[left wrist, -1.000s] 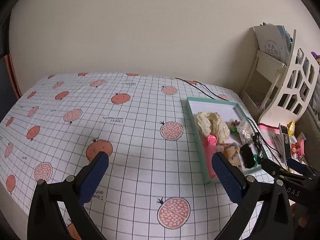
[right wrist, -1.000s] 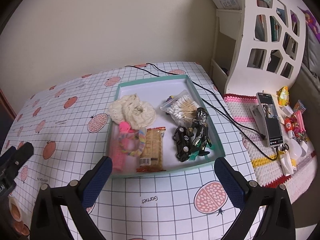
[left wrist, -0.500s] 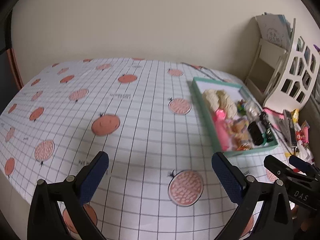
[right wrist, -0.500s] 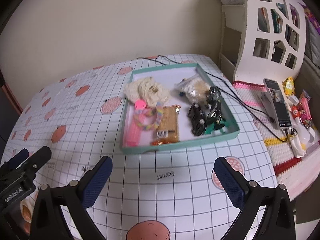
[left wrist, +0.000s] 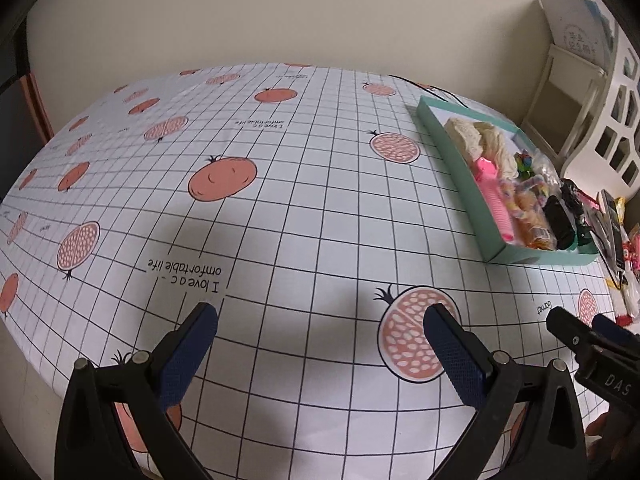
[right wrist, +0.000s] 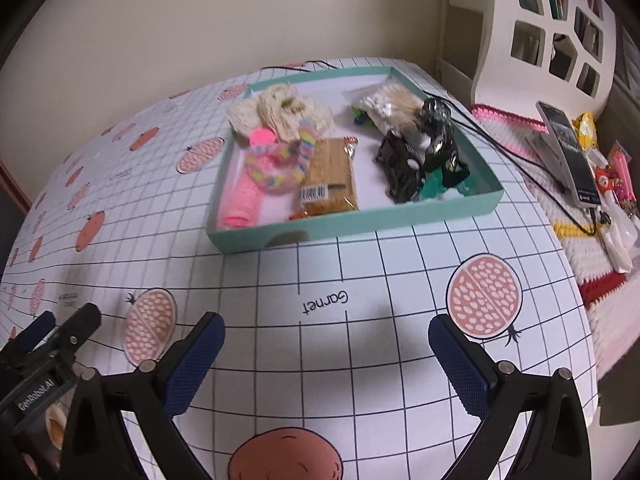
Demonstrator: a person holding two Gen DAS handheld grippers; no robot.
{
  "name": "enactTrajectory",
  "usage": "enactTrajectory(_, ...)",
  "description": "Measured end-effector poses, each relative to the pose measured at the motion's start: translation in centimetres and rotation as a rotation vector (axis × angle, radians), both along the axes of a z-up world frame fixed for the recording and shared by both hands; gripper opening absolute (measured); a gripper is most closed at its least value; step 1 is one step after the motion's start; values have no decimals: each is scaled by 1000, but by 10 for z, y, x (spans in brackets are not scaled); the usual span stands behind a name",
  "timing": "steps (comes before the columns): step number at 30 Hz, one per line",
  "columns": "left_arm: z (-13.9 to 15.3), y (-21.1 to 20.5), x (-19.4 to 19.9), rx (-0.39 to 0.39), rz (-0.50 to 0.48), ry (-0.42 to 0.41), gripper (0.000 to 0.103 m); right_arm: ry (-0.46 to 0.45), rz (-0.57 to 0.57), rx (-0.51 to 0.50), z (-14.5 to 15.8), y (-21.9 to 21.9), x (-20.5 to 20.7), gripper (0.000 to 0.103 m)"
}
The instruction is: Organize objects
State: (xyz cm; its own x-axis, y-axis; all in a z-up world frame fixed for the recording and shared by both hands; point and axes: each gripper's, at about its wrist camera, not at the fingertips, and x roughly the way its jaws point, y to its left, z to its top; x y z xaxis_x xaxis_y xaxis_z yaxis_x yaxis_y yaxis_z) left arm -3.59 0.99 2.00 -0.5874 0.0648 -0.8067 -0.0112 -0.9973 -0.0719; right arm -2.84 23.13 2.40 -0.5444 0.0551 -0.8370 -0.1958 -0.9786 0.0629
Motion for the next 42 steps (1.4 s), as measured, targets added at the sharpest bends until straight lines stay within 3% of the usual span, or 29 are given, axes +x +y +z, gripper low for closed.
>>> enactTrajectory(17, -20, -9, -4, 5, 19, -13, 103, 26, 51, 104, -18, -15, -6, 103)
enactTrajectory(42, -31, -2, -8, -62, 8, -4, 103, 23, 9, 87, -26, -4, -11, 103)
